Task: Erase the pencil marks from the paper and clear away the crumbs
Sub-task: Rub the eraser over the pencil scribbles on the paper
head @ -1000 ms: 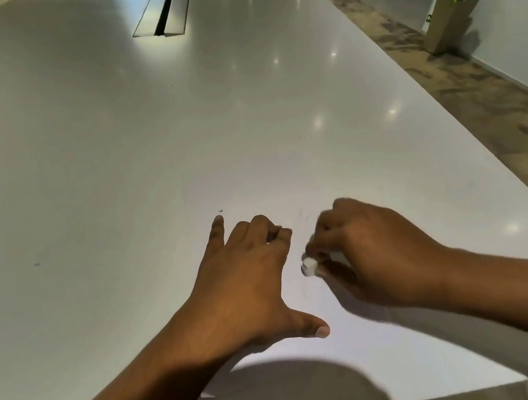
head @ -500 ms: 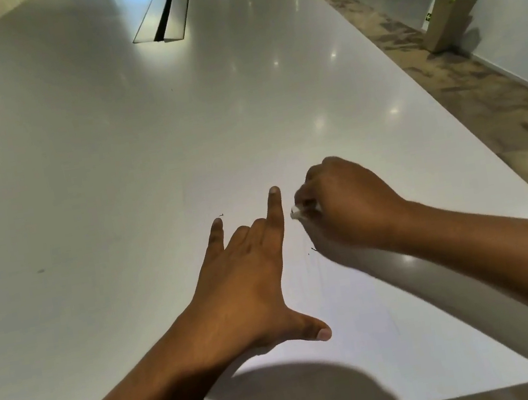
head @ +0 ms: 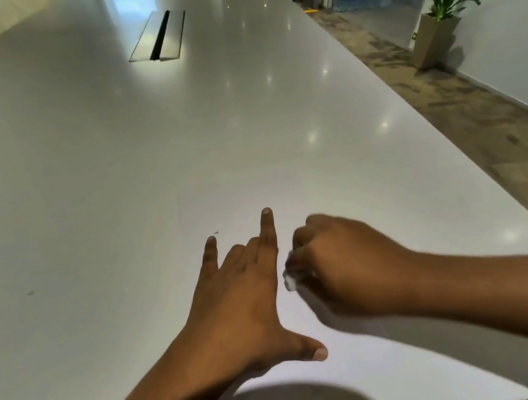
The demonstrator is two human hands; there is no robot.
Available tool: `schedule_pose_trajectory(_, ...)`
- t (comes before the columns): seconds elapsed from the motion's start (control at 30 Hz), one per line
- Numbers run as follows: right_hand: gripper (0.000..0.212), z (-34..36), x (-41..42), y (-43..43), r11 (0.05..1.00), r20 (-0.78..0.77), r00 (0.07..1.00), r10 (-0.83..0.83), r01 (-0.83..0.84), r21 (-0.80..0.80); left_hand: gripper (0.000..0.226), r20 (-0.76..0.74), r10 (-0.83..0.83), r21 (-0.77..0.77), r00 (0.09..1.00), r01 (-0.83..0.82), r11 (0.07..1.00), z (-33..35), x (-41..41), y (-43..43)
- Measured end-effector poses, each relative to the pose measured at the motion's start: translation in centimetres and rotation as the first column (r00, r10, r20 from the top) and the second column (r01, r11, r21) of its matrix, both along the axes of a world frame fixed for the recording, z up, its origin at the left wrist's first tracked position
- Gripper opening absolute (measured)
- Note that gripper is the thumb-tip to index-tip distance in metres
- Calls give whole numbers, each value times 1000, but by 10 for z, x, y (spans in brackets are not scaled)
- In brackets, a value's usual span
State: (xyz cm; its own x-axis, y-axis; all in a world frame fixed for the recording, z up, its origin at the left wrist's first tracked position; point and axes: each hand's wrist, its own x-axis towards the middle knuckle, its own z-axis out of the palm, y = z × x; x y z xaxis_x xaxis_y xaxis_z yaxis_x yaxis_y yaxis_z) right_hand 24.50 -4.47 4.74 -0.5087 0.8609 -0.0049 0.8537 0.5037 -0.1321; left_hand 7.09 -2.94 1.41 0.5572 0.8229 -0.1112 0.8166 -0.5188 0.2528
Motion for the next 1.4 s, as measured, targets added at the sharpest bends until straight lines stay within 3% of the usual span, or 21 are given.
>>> schedule_pose_trajectory(0.13,28,1,12,44,971,18,974,-225,223,83,158,-21,5,9,1000,-5,1000,1,1,0)
schedule_pose_trajectory(0.3,32,1,-8,-5,999,47,998,32,-32,6,158,-22,-3,-5,1000,3,1000,3,1,0)
schedule_pose_trajectory(0.43,21,-2,4,23,987,8,988,-156,156,43,157,-26,4,-3,1000,-5,1000,3,1,-1)
schedule_pose_trajectory(0.5,16,-1,7,28,973,-69,972,-226,222,-54,157,-20,8,-6,1000,-9,1000,3,2,-1)
schedule_pose_trajectory(0.6,4,6,17,28,923,-329,873,-359,278,-268,156,-6,19,-22,1000,-19,1000,3,1,-1)
schedule_pose_trajectory(0.7,11,9,28,25,857,-566,655,-501,285,-429,155,-22,23,-37,999,-24,999,4,1,-1)
schedule_pose_trajectory(0.77,25,9,29,20,851,-634,581,-510,231,-472,155,-38,21,-37,999,-23,999,7,3,-1)
schedule_pose_trajectory(0.87,22,8,27,13,849,-671,539,-509,186,-495,155,-49,21,-40,999,-23,999,10,4,0)
schedule_pose_trajectory(0.97,11,4,25,12,852,-661,545,-515,241,-465,155,-50,8,-38,999,-10,999,10,4,-1)
schedule_pose_trajectory(1.07,16,-2,26,14,859,-617,598,-512,356,-368,155,-40,5,-31,999,-6,1000,8,1,-2)
schedule_pose_trajectory(1.2,14,-5,30,17,848,-620,578,-530,374,-376,152,-75,-9,-10,997,8,1000,8,2,-1)
schedule_pose_trajectory(1.4,19,-5,37,18,881,-522,710,-473,381,-280,126,-161,-77,10,984,79,997,11,5,5)
